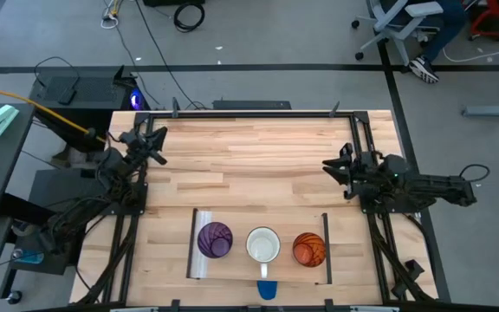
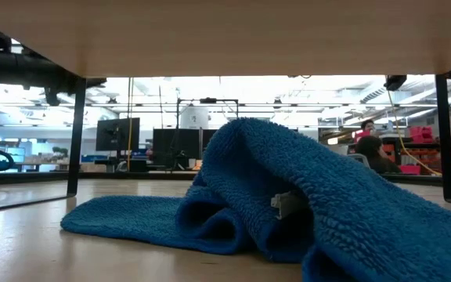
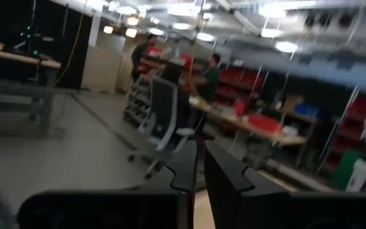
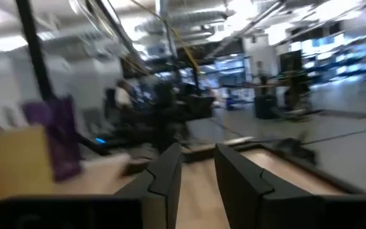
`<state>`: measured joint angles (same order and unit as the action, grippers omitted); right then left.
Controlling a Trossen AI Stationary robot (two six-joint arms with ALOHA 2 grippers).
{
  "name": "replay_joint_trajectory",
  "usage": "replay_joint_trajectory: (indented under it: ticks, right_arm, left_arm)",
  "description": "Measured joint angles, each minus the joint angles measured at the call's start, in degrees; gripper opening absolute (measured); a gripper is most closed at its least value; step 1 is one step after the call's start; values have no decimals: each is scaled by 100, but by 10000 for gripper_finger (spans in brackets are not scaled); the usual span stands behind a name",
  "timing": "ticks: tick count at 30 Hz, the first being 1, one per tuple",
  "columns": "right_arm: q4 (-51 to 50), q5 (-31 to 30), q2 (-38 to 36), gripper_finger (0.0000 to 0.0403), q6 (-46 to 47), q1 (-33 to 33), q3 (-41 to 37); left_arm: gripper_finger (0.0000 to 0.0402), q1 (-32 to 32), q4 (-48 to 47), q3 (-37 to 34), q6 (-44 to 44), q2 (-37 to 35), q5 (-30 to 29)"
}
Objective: Stack small to large cups/mugs on shelf
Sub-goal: Return to Home Position
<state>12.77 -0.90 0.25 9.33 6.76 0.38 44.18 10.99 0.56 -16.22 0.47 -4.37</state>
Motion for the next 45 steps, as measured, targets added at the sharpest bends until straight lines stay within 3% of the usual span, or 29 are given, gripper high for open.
replay_joint_trajectory:
  ticks: [8,12,18,29,45]
  right_arm:
    - [-882,-943,0,103,-613,0,0]
    - [-950,-1130,126,103,-699,97,2]
    - [-946,-1150,486,103,-721,373,2]
    - [-955,-1150,1264,103,-748,511,2]
    - [-951,-1150,1360,103,-742,511,4]
  left_arm:
    - [38,0,-834,0,403,0,-9]
    - [31,-2,-956,4,586,114,20]
    - [29,-2,-975,4,1078,349,17]
    - [40,0,-794,-4,1061,402,-12]
    - [34,-1,-726,-4,1044,402,-5]
